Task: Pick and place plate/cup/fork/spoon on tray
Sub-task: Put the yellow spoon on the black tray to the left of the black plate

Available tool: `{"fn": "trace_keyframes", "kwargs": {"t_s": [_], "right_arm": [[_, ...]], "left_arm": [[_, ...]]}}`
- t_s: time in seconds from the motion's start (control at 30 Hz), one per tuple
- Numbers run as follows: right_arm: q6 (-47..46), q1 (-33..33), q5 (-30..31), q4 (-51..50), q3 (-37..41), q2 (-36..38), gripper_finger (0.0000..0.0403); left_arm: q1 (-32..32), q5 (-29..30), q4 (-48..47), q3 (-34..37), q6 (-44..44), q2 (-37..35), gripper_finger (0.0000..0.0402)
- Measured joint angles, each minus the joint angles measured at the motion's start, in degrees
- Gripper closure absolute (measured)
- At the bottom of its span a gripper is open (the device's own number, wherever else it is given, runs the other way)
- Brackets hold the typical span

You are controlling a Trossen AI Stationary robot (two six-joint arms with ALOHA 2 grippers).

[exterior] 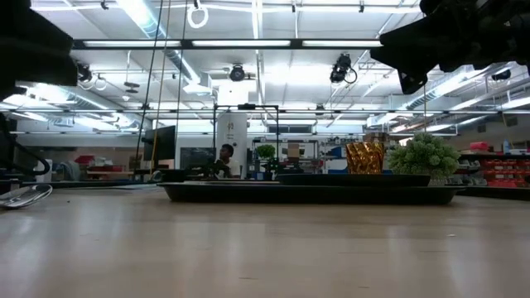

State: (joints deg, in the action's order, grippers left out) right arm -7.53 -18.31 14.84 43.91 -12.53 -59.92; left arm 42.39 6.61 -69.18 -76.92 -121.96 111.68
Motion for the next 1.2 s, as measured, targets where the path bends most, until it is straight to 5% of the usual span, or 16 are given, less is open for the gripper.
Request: {"fn": "trace_keyframes", "kwargs": {"t_s": [0.27, 0.47, 0.73, 0.87, 1.2], "right_arm": [[0.17, -0.45, -0.01, 0.18, 0.0, 0.0, 0.0277], [0.2, -0.45, -0.01, 0.32, 0.0, 0.0, 0.0277], [0.2, -0.45, 0.0, 0.45, 0.0, 0.0, 0.0277], [0.18, -0.45, 0.06, 0.41, 0.0, 0.0, 0.0277], [0.18, -0.44, 0.22, 0.23, 0.0, 0.0, 0.0277]], "left_arm": [[-1.15, 0.44, 0.38, 1.81, 1.55, -0.07, 0.031], [-1.25, 3.27, 3.39, 8.2, 2.17, -6.62, 0.0312], [-1.82, 1.58, 17.64, 18.77, -2.85, -14.82, 0.0324], [-1.84, -2.4, 16.07, 19.35, -4.73, -14.65, 0.0292], [-3.14, -1.76, 15.4, 19.25, -4.78, -13.3, 0.0191]]}}
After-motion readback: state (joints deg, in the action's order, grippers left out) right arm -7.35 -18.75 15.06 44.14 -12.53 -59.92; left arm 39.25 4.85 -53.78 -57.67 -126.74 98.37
